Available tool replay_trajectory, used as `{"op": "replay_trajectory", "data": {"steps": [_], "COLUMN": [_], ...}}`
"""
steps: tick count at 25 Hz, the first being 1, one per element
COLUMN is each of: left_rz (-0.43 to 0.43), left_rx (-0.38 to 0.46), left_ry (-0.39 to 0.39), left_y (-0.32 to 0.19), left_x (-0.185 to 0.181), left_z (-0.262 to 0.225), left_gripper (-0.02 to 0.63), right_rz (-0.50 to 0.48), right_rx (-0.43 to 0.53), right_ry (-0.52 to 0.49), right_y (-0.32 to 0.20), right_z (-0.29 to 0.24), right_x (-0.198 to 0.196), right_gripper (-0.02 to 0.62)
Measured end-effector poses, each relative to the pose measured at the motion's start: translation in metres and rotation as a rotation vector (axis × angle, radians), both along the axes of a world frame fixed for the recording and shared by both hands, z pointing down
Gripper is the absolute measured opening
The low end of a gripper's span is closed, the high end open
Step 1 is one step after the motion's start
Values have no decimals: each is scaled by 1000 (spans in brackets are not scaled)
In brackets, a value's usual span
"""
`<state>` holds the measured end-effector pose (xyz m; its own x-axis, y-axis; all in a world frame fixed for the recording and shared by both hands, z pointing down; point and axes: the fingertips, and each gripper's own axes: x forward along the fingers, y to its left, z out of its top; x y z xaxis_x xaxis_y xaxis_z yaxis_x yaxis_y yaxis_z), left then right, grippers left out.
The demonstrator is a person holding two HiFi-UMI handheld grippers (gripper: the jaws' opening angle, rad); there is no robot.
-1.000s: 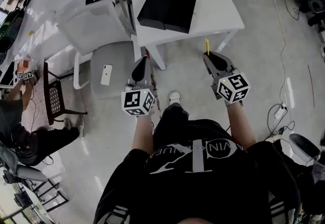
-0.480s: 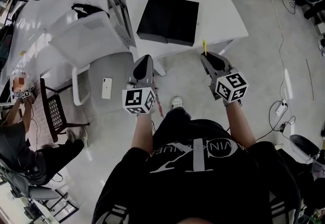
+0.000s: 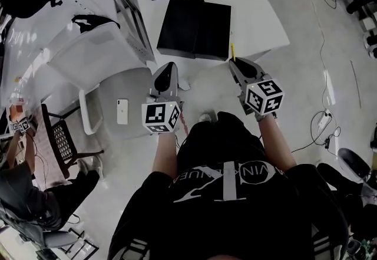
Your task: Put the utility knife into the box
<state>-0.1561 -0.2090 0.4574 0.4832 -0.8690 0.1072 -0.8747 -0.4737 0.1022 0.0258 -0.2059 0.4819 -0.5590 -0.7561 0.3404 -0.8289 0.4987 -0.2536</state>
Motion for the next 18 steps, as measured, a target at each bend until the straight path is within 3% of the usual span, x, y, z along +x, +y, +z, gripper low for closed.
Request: {"op": "replay_trajectory", "data": {"steps": [12, 18], "left_rz": [-36, -72], "left_rx": [42, 57], "left_ry": [-34, -34], "left_y": [-58, -91], "left_x": [-1, -3], "left_z": [-17, -25], "left_gripper": [11, 11], "right_rz": [-50, -134], "right_rx": [-231, -343], "right_ry": [-5, 69], "right_y": [-66, -91], "right_z": [26, 46], "right_x": [-11, -23], "right_gripper": [52, 52]}}
